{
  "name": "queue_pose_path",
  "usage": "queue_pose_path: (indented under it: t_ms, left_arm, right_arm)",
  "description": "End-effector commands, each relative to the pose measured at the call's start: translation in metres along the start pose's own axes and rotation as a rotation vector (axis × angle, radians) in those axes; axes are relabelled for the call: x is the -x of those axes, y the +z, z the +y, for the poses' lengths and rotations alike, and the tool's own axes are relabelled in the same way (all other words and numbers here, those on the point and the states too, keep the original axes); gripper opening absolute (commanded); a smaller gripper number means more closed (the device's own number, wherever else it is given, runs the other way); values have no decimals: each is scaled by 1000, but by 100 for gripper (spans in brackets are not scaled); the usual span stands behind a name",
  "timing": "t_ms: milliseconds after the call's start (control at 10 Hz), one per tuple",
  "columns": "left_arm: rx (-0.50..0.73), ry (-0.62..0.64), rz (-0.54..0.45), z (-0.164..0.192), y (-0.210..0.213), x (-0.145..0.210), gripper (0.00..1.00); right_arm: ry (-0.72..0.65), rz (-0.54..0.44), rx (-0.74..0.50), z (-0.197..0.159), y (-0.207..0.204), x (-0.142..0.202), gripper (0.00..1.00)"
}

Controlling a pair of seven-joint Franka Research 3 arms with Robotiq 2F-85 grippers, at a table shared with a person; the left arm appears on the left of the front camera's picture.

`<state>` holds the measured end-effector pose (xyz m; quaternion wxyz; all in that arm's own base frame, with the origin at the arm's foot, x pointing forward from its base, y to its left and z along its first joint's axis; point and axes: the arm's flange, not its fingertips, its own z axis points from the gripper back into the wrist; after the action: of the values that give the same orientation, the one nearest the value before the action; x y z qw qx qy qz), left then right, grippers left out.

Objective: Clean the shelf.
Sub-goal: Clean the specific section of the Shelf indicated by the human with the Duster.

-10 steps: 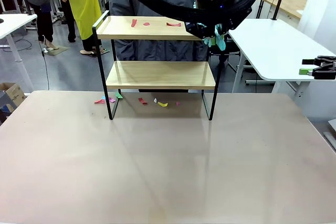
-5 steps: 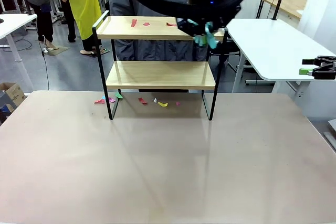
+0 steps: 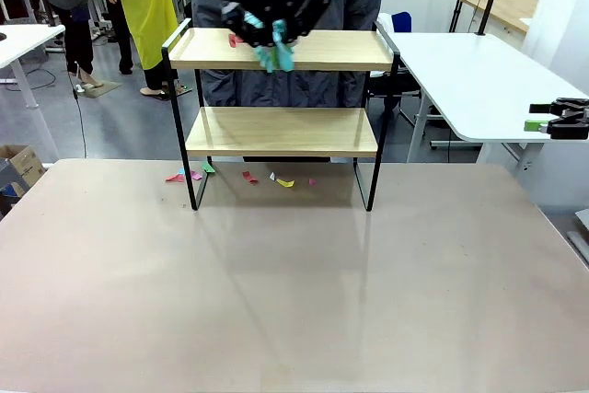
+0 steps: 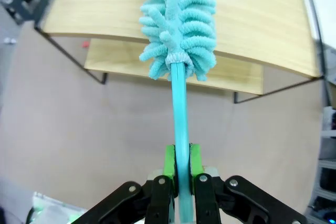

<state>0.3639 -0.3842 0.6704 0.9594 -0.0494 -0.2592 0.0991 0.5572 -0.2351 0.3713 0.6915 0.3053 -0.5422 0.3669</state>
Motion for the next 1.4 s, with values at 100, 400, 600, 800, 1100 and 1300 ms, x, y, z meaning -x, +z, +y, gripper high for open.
queue_pose_path:
  t_ms: [100, 400, 600, 800, 1100, 1300]
  left_arm:
    - [-142, -14, 14, 50, -4, 3, 13]
    - [-339, -9, -65, 81, 6, -1, 13]
    - [-455, -50, -175, 83, 21, 2, 13]
    - [-408, -52, -255, 80, 42, 5, 13]
    - [-392, -57, -149, 77, 21, 6, 13]
    - [-392, -57, -149, 77, 21, 6, 13]
  right_arm:
    - [13, 1, 0, 0, 0, -2, 100]
    - [13, 1, 0, 0, 0, -2, 100]
    - [13, 1, 0, 0, 0, -2, 100]
    - [13, 1, 0, 0, 0, -2, 100]
    - [13, 1, 0, 0, 0, -2, 100]
    - [13, 1, 0, 0, 0, -2, 100]
